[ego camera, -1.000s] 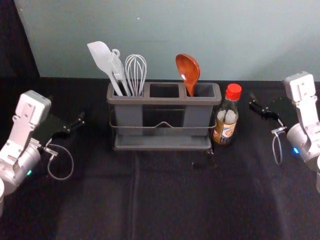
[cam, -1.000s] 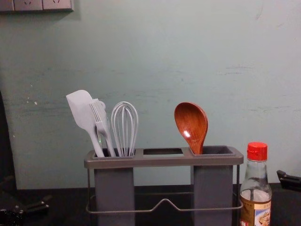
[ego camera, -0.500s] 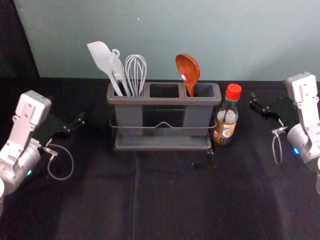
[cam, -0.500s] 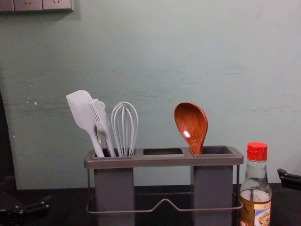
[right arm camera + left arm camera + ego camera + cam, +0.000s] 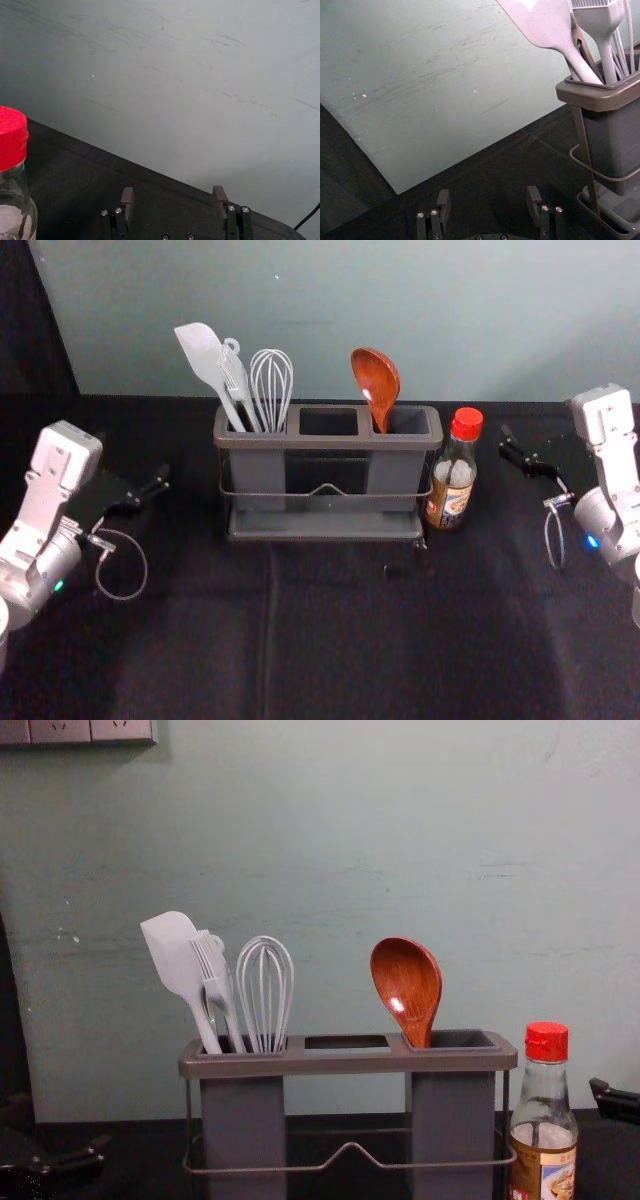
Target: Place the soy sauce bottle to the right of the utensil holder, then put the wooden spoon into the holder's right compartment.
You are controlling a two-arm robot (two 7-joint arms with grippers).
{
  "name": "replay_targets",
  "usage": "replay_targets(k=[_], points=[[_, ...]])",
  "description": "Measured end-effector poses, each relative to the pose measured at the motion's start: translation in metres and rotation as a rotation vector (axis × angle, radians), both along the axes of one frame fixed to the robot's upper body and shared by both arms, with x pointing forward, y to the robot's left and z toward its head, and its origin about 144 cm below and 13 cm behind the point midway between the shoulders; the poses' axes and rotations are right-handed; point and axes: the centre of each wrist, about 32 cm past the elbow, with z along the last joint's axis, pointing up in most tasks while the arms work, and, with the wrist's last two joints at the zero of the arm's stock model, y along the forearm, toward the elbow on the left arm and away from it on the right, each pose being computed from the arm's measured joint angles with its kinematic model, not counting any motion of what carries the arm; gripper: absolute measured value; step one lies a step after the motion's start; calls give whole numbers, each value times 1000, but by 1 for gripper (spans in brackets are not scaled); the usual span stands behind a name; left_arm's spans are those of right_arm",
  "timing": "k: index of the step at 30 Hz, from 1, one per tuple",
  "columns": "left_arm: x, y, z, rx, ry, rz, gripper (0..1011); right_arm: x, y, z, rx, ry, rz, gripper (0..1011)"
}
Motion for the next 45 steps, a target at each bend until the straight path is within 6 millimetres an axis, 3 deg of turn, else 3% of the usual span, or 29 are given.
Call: replay_targets(k=[45], points=[[0, 0, 0, 0, 0, 0, 1005, 0, 0, 0, -2, 1, 0, 1002]])
